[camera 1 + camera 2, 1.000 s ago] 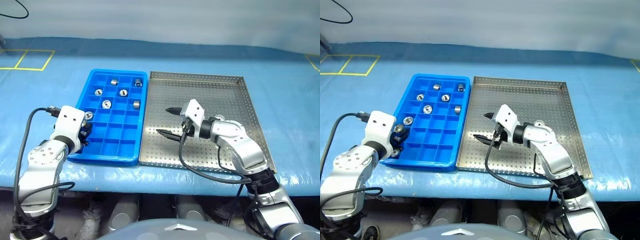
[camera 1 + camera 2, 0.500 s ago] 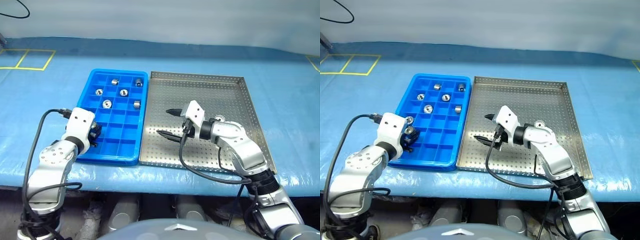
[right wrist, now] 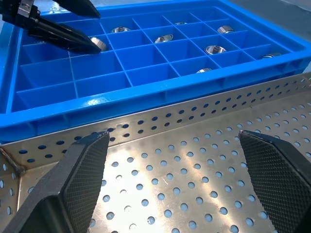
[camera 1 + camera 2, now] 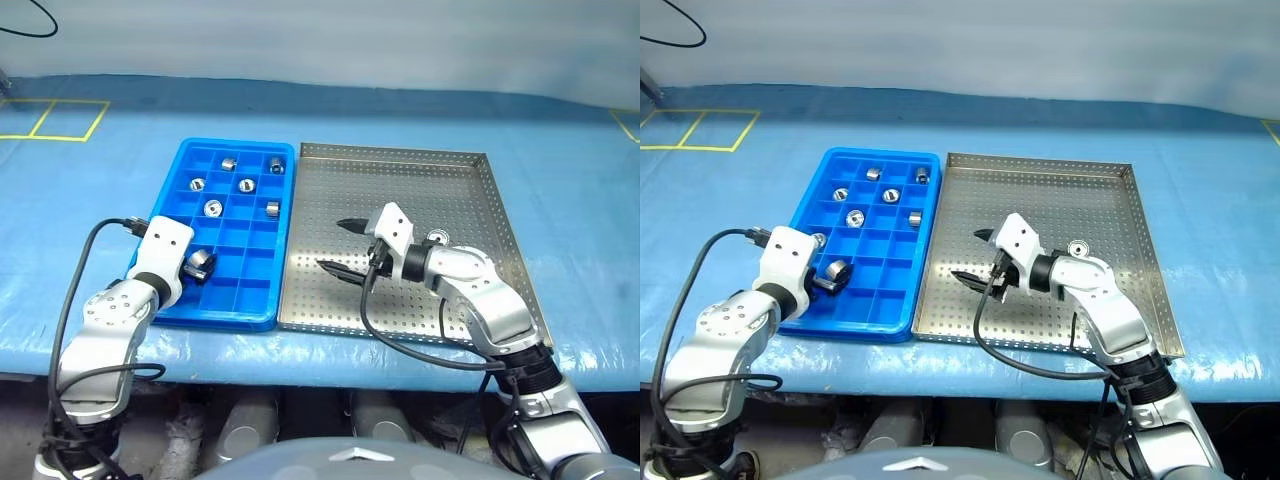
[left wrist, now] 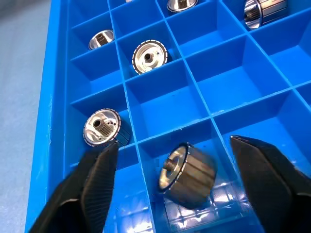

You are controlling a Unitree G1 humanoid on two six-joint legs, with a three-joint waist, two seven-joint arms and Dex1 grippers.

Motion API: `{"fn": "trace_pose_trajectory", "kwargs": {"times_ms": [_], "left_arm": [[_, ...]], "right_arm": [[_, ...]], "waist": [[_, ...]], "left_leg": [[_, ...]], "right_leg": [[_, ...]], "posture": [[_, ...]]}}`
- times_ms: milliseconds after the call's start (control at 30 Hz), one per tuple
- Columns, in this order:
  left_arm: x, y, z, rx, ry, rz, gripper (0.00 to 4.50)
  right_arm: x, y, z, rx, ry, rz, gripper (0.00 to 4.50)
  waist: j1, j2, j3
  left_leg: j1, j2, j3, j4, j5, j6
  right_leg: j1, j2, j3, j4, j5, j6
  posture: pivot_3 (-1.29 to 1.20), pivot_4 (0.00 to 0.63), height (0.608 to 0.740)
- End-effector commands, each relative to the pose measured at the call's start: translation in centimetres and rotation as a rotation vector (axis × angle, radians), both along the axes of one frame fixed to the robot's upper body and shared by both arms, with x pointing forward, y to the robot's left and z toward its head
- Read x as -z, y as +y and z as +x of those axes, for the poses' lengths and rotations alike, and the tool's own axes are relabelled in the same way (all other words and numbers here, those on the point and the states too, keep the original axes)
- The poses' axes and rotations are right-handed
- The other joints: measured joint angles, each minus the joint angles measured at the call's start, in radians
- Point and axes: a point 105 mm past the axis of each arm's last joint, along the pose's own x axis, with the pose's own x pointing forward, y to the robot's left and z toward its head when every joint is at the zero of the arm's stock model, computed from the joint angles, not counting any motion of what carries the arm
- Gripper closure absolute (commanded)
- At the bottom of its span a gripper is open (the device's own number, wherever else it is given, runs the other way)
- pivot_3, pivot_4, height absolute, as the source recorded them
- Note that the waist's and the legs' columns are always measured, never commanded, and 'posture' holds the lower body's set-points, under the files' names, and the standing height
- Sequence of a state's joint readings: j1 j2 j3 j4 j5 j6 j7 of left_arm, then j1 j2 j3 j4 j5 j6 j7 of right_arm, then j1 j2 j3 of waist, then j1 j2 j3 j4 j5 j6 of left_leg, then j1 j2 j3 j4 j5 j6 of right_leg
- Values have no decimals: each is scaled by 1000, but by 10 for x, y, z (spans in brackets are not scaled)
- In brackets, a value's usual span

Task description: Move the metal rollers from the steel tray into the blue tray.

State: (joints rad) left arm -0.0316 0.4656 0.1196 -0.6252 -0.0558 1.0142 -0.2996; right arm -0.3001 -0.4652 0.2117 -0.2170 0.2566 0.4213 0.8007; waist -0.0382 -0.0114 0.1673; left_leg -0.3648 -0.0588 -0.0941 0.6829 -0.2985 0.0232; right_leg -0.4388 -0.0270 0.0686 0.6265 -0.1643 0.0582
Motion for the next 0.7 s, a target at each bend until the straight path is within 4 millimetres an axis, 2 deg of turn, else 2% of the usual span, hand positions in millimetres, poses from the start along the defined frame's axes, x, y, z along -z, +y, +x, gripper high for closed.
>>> {"fn": "trace_pose_trajectory", "kwargs": {"times_ms": [33, 133, 233, 300, 400, 500, 700], "left_arm": [[-30, -1, 10, 6, -165, -9, 380], [-50, -29, 15, 138, -271, -92, 380], [-65, -78, 13, 385, -337, -236, 380], [-68, -95, 11, 478, -344, -270, 380], [-57, -124, 3, 686, -257, -278, 380], [-50, -133, 0, 777, -207, -268, 380], [-41, -131, 0, 825, -163, -232, 380]], "right_arm": [[-21, -4, 3, 33, -87, 34, 0], [-24, -19, 17, 159, -107, 31, 0], [-20, -40, 25, 276, -95, -9, 0], [-17, -48, 26, 317, -84, -30, 0], [-12, -61, 21, 368, -62, -67, 0], [-8, -64, 13, 371, -38, -74, 0], [6, -70, 13, 453, 37, -22, 0]], "waist": [[1, 0, 0], [1, 0, 0], [0, 0, 0], [-2, 0, 0], [-16, 0, -1], [-42, 0, 0], [-90, 0, 0]], "left_leg": [[0, 0, 0, 0, 0, 0], [0, 0, 0, 0, 1, -2], [0, 0, 1, 0, 1, -3], [-1, -1, 1, 0, 1, -2], [-1, 0, 3, 0, 1, -2], [-1, 0, 3, 0, -1, 1], [2, 1, 5, 0, -1, 3]], "right_leg": [[0, 0, 0, 0, 0, 0], [0, 0, 0, 0, 0, -1], [0, -1, 0, -1, 0, -1], [0, -1, 0, -1, 0, -1], [0, 0, 1, -1, 0, -1], [0, 1, 2, -1, 0, -1], [1, 3, 3, 0, 0, 0]], "posture": [[-76, 150, 740], [-86, 150, 740], [-122, 150, 740], [-141, 150, 740], [-173, 150, 740], [-203, 150, 740], [-238, 150, 740]]}}
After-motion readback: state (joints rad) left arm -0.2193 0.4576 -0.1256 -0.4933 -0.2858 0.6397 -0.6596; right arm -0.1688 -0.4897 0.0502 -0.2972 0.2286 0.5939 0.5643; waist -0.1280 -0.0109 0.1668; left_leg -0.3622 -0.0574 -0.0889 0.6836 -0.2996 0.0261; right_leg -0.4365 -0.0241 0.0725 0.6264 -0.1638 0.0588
